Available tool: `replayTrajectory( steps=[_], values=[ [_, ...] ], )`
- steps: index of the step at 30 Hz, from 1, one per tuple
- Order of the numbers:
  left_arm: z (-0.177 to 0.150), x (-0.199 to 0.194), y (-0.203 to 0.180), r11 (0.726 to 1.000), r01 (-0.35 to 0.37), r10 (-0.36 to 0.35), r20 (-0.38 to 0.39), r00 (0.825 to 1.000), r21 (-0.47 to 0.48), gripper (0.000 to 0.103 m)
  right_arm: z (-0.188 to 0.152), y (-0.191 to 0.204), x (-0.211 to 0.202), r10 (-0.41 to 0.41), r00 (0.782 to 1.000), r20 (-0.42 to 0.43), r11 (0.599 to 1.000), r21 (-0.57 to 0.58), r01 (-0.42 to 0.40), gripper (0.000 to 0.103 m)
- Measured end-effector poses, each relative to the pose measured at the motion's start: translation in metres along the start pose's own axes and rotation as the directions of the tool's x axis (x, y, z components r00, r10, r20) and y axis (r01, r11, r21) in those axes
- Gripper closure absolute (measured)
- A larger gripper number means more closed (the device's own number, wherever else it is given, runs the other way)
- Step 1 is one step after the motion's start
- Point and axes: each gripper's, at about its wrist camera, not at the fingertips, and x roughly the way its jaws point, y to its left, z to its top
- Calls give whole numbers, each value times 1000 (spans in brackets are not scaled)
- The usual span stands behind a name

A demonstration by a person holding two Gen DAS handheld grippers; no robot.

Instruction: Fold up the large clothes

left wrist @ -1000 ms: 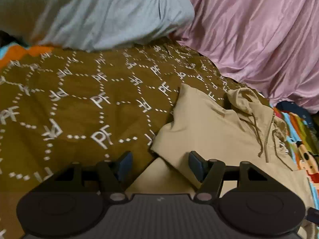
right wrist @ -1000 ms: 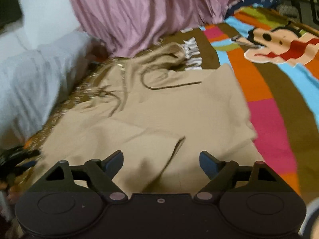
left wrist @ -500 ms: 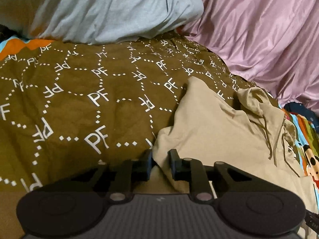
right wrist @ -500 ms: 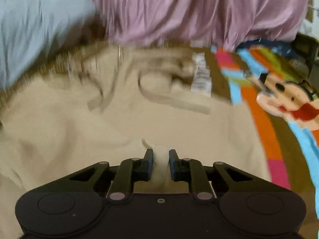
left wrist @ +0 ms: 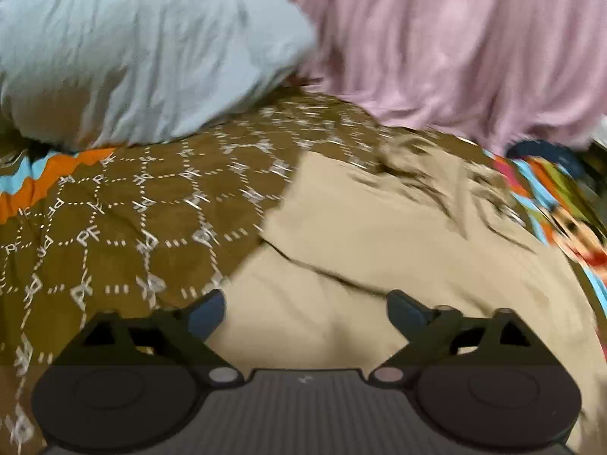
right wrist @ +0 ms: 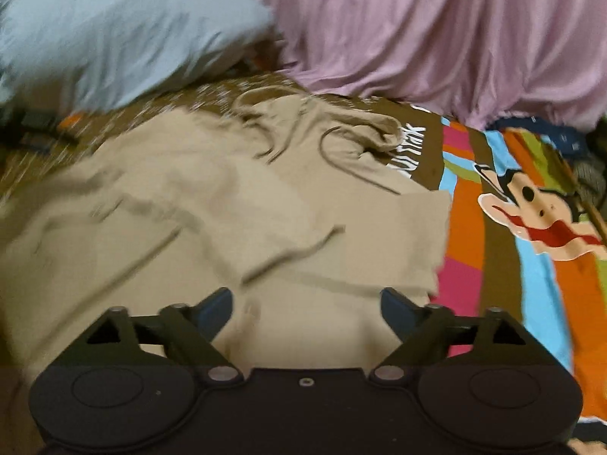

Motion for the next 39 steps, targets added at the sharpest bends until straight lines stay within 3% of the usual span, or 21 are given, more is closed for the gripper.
replayTrajectory(
  steps=[2, 5, 8, 12, 14, 17, 21, 24, 25, 26, 28, 31, 33, 36, 39],
  values=[
    [-21, -25, -14, 998, 24, -22, -21, 1000, 57, 1, -22, 9, -26, -3, 1000, -8, 998, -65, 2, 4],
    [-50, -60, -28, 992, 52, -42, -91, 995, 113, 1, -48, 23, -51, -2, 999, -44, 987, -162, -5, 3],
    [-79, -91, -35, 987, 49, -32, -113, 993, 151, 1, -70, 34, -67, -8, 997, -76, 973, -230, -10, 3],
    [-111, -109, -44, 971, -25, 50, -102, 994, 238, 1, -92, 49, -72, -83, 992, -92, 935, -352, 45, 1],
    [-123, -112, -55, 951, -79, 114, -99, 989, 300, 1, -97, 53, -68, -131, 990, -50, 916, -387, 101, 1],
    [-135, -115, -70, 913, -72, 114, -81, 990, 401, 1, -102, 56, -56, -188, 982, -4, 912, -371, 174, 1],
    [-154, -113, -95, 824, -86, 131, -41, 990, 560, 1, -112, 52, -46, -190, 980, 55, 958, -209, 197, 1],
    [-166, -102, -109, 766, -116, 159, -12, 987, 633, 1, -119, 42, -45, -144, 985, 97, 978, -136, 157, 27],
    [-170, -98, -114, 750, -125, 167, -3, 986, 649, 1, -118, 41, -44, -138, 985, 100, 979, -138, 151, 43],
    [-171, -96, -117, 742, -131, 169, 6, 986, 658, 1, -117, 42, -45, -131, 985, 111, 979, -142, 146, 54],
    [-170, -89, -120, 735, -147, 173, 28, 985, 662, 0, -116, 44, -46, -127, 981, 147, 977, -153, 149, 65],
    [-164, -76, -113, 737, -202, 215, 60, 975, 645, 0, -112, 46, -50, -134, 968, 212, 973, -155, 169, 78],
    [-160, -69, -106, 732, -254, 261, 83, 962, 632, 0, -110, 45, -55, -152, 954, 257, 972, -135, 192, 80],
    [-153, -63, -95, 724, -349, 347, 124, 930, 595, 6, -105, 40, -63, -181, 932, 314, 973, -83, 217, 83],
    [-150, -60, -86, 680, -439, 420, 178, 890, 588, 10, -103, 38, -64, -197, 927, 320, 970, -75, 232, 83]
  ],
)
